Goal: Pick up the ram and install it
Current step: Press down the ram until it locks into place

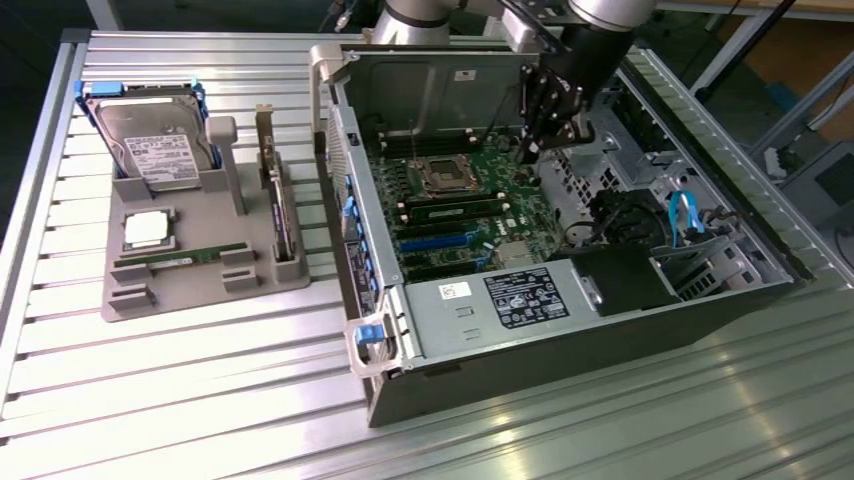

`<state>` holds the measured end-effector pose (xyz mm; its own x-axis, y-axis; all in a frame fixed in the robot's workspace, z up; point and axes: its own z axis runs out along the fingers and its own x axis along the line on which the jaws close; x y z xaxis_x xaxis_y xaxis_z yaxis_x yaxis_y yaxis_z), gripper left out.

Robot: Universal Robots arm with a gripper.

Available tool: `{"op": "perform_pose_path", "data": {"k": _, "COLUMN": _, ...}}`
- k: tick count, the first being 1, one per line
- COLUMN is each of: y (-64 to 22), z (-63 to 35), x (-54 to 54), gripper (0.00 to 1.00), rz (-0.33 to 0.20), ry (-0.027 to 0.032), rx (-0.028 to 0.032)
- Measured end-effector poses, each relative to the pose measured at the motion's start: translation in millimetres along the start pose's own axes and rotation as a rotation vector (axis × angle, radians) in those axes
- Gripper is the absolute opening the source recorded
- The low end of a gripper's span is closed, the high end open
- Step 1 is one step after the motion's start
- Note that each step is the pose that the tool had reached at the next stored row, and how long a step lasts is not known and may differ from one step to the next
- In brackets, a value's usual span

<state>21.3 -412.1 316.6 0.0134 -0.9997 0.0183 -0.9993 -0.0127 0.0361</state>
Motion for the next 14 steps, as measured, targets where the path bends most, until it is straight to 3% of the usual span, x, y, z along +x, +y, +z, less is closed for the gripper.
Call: {"op": "perform_pose_path", "data": {"k": 14, "y": -1.2, "z": 42.1, "x": -0.7, "gripper": 0.1, "rz": 0.0, "ry": 0.0002, "rx": -0.0001}}
